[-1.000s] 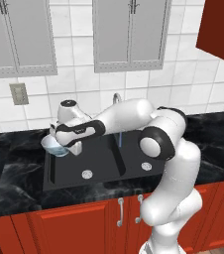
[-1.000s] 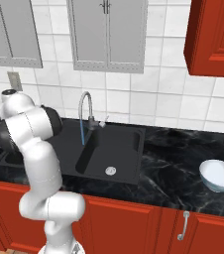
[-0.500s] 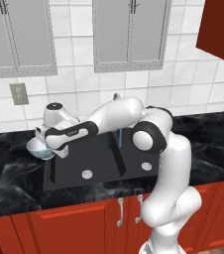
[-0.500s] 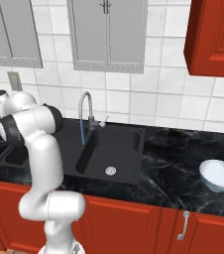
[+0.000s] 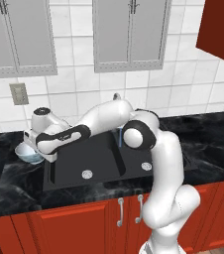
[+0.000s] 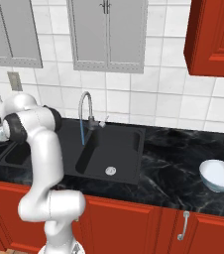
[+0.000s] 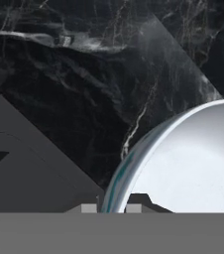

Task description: Rinse each bowl for a few seconds and place them down in the sink or on the counter.

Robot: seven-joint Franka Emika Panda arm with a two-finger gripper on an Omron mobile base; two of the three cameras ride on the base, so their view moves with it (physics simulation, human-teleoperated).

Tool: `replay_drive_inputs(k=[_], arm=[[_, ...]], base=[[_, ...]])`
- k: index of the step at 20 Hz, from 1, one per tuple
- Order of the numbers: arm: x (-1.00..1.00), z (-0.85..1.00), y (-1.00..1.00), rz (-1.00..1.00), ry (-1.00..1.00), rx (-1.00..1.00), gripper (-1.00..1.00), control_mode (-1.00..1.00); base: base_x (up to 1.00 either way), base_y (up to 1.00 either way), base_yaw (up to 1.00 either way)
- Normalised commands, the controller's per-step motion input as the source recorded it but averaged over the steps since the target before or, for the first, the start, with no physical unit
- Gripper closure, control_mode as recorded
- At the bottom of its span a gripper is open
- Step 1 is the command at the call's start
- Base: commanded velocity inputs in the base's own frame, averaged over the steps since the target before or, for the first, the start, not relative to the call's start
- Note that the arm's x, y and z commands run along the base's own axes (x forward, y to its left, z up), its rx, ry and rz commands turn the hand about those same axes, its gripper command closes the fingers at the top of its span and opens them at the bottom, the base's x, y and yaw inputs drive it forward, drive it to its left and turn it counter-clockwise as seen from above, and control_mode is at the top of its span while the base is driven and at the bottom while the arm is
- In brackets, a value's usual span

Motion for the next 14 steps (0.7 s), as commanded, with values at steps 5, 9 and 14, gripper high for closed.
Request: replay_drive_inputs(k=[5,9,14], arm=[[0.06,-0.20,0.26,0.01,0.01,0.01,1.00,-1.00],[0.01,-0.26,0.10,0.00,0.02,0.03,1.00,-1.00],[0.00,-0.25,0.04,0.00,0.00,0.04,1.00,-1.00]], base=[[0.00,0.00,0.00],[0.00,0.00,0.00],[0.00,0.00,0.00]])
